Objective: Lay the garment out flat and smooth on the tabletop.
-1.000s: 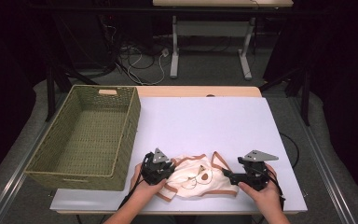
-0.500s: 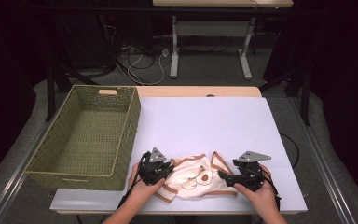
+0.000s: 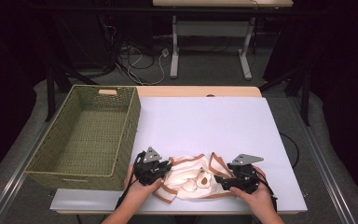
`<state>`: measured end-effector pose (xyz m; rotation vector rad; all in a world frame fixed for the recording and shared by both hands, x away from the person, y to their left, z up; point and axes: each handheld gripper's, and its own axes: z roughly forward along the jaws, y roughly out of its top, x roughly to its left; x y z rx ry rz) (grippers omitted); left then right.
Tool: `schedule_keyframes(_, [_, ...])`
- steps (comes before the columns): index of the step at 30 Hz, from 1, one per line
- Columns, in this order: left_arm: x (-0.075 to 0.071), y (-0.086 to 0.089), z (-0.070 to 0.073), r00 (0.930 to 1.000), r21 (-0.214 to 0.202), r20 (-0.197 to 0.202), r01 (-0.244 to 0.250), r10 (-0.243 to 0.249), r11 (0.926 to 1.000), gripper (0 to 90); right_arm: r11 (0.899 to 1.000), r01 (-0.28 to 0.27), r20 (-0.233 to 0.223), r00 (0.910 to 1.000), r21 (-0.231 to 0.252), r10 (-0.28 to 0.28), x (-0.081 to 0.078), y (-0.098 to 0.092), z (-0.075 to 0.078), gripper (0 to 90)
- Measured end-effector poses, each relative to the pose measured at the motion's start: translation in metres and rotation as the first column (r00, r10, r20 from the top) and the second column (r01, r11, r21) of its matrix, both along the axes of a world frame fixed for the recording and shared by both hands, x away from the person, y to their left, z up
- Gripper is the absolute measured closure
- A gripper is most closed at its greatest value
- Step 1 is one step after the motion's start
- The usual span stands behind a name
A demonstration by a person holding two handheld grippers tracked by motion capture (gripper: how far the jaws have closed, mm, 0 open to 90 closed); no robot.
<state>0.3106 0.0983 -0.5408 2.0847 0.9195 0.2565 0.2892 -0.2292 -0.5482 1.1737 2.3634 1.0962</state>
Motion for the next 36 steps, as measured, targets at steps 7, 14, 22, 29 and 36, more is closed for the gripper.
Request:
schedule_keyframes(7, [-0.001,-0.001,0.0,1.0,0.002,0.003,-0.001,0.001,1.0,79.2,1.0,-0.015,-0.003,0.9999,-0.022,0.015,-0.001,0.004,-0.004,29.9])
schedule_keyframes(14, [-0.001,0.0,0.0,1.0,-0.003,-0.002,-0.004,0.004,1.0,79.2,0.999,-0.035,0.01,0.9993,-0.027,0.036,-0.002,0.007,-0.005,39.2])
schedule_keyframes(22, [-0.001,0.001,0.001,1.0,-0.006,0.005,-0.007,0.007,1.0,79.2,0.999,-0.052,-0.026,0.9983,0.0,0.052,-0.002,0.008,-0.008,44.5])
schedule_keyframes(29, [-0.001,0.002,0.001,0.9999,-0.01,0.0,-0.01,0.01,0.9999,79.2,0.997,-0.077,-0.027,0.9967,-0.011,0.077,-0.004,0.011,-0.01,47.5])
schedule_keyframes(36, [-0.001,0.002,0.002,1.0,-0.01,0.004,-0.009,0.009,0.9999,79.2,0.995,-0.101,-0.02,0.9947,-0.013,0.101,-0.007,0.014,-0.009,58.5])
